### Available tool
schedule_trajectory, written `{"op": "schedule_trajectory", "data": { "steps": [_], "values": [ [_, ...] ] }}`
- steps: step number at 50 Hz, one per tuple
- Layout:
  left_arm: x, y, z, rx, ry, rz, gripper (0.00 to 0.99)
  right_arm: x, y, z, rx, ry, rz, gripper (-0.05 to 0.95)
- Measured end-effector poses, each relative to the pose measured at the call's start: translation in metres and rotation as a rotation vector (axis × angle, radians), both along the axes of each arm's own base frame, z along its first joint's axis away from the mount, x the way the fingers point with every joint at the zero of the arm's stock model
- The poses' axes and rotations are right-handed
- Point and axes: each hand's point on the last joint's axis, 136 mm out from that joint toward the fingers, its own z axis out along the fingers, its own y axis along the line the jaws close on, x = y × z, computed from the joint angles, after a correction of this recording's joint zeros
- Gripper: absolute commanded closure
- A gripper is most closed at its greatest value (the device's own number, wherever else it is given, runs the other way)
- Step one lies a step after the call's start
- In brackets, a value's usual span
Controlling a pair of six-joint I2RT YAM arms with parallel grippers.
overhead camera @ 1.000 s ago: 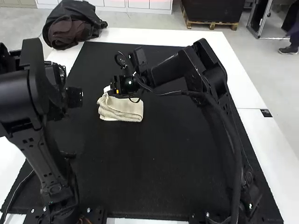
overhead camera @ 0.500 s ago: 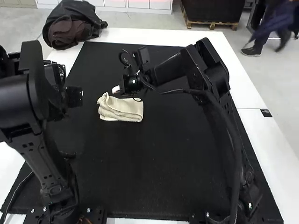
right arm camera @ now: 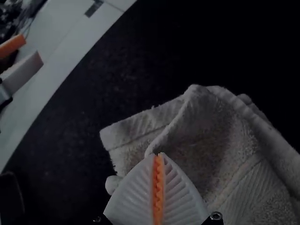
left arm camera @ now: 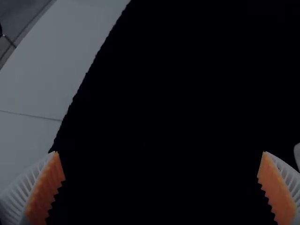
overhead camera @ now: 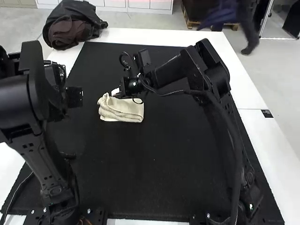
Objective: Fold the towel.
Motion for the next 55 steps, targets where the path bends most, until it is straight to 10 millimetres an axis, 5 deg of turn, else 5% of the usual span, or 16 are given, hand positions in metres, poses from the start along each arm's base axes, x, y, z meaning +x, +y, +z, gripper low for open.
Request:
{"op": "schedule_trajectory", "data": {
  "steps": [17, 33, 47, 55],
  "values": [
    [0.000, 0.000, 0.020, 0.020, -0.048, 0.000, 0.026, 0.000, 0.005, -0.034, 0.010, 0.027, 0.008, 0.92],
    [0.000, 0.000, 0.023, 0.023, -0.055, 0.000, 0.026, -0.001, 0.010, -0.035, 0.055, 0.033, 0.019, 0.92],
    [0.000, 0.000, 0.023, 0.022, -0.055, 0.000, 0.026, -0.006, 0.013, -0.066, 0.043, 0.080, 0.036, 0.92],
    [-0.001, 0.000, 0.022, 0.021, -0.052, 0.000, 0.026, -0.004, 0.017, -0.061, 0.074, 0.054, 0.049, 0.92]
  ]
}}
